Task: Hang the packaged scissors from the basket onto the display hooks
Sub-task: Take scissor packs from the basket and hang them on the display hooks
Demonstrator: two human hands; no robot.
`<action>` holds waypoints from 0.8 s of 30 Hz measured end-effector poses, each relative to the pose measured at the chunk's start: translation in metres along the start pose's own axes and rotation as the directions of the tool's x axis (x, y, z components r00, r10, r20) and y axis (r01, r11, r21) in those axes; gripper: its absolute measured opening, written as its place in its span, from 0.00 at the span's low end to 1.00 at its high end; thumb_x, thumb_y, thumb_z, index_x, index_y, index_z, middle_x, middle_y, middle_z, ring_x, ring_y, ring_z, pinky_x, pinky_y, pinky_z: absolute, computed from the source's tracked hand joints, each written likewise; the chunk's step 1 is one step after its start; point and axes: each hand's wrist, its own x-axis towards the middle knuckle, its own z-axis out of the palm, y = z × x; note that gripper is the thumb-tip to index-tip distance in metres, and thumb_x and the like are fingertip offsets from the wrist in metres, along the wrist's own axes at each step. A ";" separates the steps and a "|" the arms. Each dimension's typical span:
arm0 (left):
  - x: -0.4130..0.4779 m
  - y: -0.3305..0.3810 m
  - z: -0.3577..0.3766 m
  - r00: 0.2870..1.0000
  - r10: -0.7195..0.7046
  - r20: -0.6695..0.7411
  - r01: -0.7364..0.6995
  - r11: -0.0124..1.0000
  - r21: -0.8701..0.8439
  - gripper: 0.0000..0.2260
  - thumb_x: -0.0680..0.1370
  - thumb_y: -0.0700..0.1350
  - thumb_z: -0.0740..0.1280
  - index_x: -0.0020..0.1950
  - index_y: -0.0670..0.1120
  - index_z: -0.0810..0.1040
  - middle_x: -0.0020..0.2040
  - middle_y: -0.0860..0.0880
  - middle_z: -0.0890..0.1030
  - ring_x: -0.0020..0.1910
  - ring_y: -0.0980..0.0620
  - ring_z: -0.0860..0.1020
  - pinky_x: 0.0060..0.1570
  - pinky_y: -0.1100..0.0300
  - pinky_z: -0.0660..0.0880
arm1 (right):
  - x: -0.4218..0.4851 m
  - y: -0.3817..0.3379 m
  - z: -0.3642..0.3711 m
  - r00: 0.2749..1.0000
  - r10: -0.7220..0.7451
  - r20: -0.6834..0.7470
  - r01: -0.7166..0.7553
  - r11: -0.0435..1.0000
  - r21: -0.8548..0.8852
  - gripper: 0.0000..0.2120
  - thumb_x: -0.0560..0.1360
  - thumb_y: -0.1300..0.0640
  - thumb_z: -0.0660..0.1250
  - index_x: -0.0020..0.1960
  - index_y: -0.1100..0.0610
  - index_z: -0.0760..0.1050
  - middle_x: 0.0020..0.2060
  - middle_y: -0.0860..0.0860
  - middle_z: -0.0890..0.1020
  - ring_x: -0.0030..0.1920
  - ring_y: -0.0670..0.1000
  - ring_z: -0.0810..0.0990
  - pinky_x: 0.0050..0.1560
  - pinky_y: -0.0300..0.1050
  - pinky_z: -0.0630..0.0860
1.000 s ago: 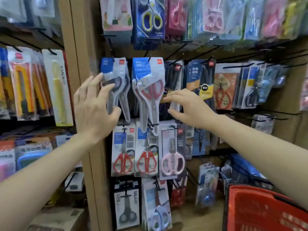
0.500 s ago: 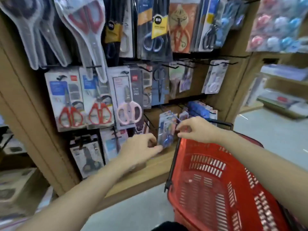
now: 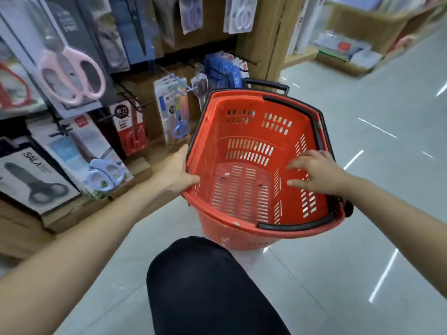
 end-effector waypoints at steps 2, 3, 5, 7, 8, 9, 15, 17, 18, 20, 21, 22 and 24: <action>0.019 0.003 -0.009 0.999 0.041 0.035 -0.042 0.999 0.020 0.42 0.64 0.49 0.76 0.77 0.46 0.67 0.66 0.48 0.80 0.58 0.46 0.82 0.60 0.48 0.81 | -0.012 0.016 0.012 0.999 0.039 0.015 -0.040 0.995 0.091 0.27 0.73 0.27 0.65 0.62 0.43 0.82 0.63 0.40 0.81 0.73 0.49 0.70 0.76 0.58 0.52; 0.028 0.007 -0.014 0.996 0.060 0.069 -0.060 0.998 0.002 0.43 0.64 0.48 0.76 0.78 0.46 0.67 0.66 0.48 0.81 0.58 0.47 0.83 0.59 0.46 0.81 | -0.020 0.020 0.017 0.999 0.031 0.009 -0.032 0.988 0.153 0.29 0.71 0.24 0.62 0.58 0.42 0.83 0.59 0.38 0.82 0.70 0.47 0.72 0.76 0.57 0.50; 0.049 0.020 -0.022 0.987 0.100 0.128 -0.098 0.995 -0.018 0.35 0.70 0.38 0.77 0.76 0.48 0.69 0.63 0.48 0.83 0.53 0.53 0.85 0.54 0.52 0.84 | -0.036 0.023 0.026 0.998 0.009 -0.065 0.009 0.963 0.271 0.27 0.71 0.23 0.58 0.49 0.40 0.83 0.49 0.33 0.82 0.61 0.43 0.77 0.76 0.56 0.51; 0.073 0.036 -0.032 0.977 0.149 0.156 -0.156 0.987 0.034 0.32 0.74 0.32 0.74 0.74 0.50 0.70 0.61 0.48 0.83 0.46 0.64 0.83 0.47 0.68 0.81 | -0.053 0.019 0.035 0.991 0.001 -0.137 0.047 0.937 0.346 0.22 0.72 0.24 0.56 0.42 0.38 0.80 0.42 0.32 0.81 0.54 0.40 0.78 0.76 0.53 0.53; 0.085 0.043 -0.036 0.975 0.170 0.144 -0.184 0.979 0.088 0.32 0.74 0.32 0.73 0.75 0.50 0.70 0.62 0.48 0.82 0.46 0.65 0.82 0.46 0.71 0.79 | -0.059 0.016 0.041 0.984 -0.003 -0.178 0.071 0.925 0.373 0.22 0.73 0.24 0.56 0.40 0.39 0.79 0.41 0.33 0.81 0.52 0.40 0.78 0.76 0.50 0.53; 0.096 0.050 -0.039 0.975 0.183 0.123 -0.199 0.970 0.139 0.33 0.75 0.33 0.74 0.77 0.49 0.69 0.63 0.48 0.80 0.48 0.62 0.81 0.48 0.70 0.77 | -0.062 0.013 0.047 0.976 -0.005 -0.218 0.092 0.917 0.388 0.24 0.74 0.24 0.56 0.38 0.40 0.79 0.39 0.35 0.82 0.51 0.40 0.78 0.76 0.47 0.53; 0.125 0.070 -0.030 0.959 0.244 -0.146 -0.159 0.885 0.438 0.34 0.76 0.47 0.75 0.80 0.51 0.67 0.76 0.43 0.70 0.74 0.40 0.70 0.70 0.46 0.70 | -0.041 -0.025 0.073 0.914 0.077 -0.398 0.053 0.951 0.306 0.26 0.80 0.35 0.55 0.31 0.46 0.76 0.28 0.40 0.79 0.41 0.45 0.76 0.65 0.48 0.62; 0.114 0.068 -0.021 0.957 0.232 -0.173 -0.137 0.890 0.434 0.34 0.76 0.51 0.75 0.81 0.53 0.66 0.82 0.44 0.61 0.79 0.38 0.61 0.75 0.41 0.64 | -0.030 -0.033 0.075 0.853 0.132 -0.505 0.045 0.945 0.324 0.28 0.81 0.40 0.56 0.29 0.51 0.79 0.25 0.42 0.79 0.36 0.48 0.76 0.60 0.49 0.65; 0.106 0.064 -0.017 0.956 0.229 -0.181 -0.139 0.902 0.410 0.34 0.77 0.52 0.74 0.81 0.54 0.66 0.84 0.45 0.57 0.81 0.38 0.56 0.77 0.39 0.60 | -0.025 -0.035 0.074 0.833 0.158 -0.530 0.033 0.942 0.333 0.28 0.80 0.41 0.56 0.27 0.52 0.78 0.24 0.43 0.78 0.34 0.48 0.76 0.57 0.49 0.65; 0.089 0.050 -0.011 0.952 0.240 -0.188 -0.161 0.919 0.361 0.31 0.77 0.54 0.72 0.79 0.55 0.69 0.85 0.45 0.53 0.82 0.37 0.51 0.78 0.38 0.54 | -0.011 -0.041 0.067 0.828 0.177 -0.532 0.013 0.942 0.335 0.27 0.80 0.40 0.54 0.25 0.49 0.70 0.23 0.45 0.76 0.32 0.49 0.74 0.52 0.47 0.64; 0.078 0.043 -0.008 0.951 0.260 -0.170 -0.184 0.913 0.365 0.29 0.77 0.57 0.71 0.77 0.54 0.72 0.85 0.44 0.54 0.82 0.37 0.52 0.78 0.38 0.54 | -0.003 -0.043 0.061 0.843 0.175 -0.508 0.005 0.943 0.333 0.27 0.80 0.40 0.53 0.25 0.48 0.65 0.22 0.46 0.75 0.32 0.50 0.73 0.50 0.47 0.63; 0.070 0.034 -0.006 0.953 0.269 -0.139 -0.203 0.908 0.365 0.28 0.76 0.59 0.70 0.75 0.54 0.74 0.84 0.43 0.56 0.82 0.37 0.54 0.78 0.38 0.55 | 0.005 -0.044 0.055 0.856 0.164 -0.490 0.004 0.946 0.323 0.27 0.79 0.39 0.52 0.24 0.49 0.61 0.22 0.46 0.73 0.31 0.50 0.71 0.49 0.47 0.62; 0.060 0.016 0.001 0.968 0.244 -0.052 -0.211 0.912 0.352 0.23 0.78 0.60 0.70 0.71 0.54 0.78 0.83 0.42 0.60 0.82 0.39 0.54 0.79 0.41 0.54 | 0.021 -0.042 0.041 0.874 0.136 -0.466 0.013 0.953 0.302 0.29 0.79 0.39 0.53 0.23 0.50 0.56 0.20 0.46 0.67 0.28 0.50 0.67 0.45 0.47 0.60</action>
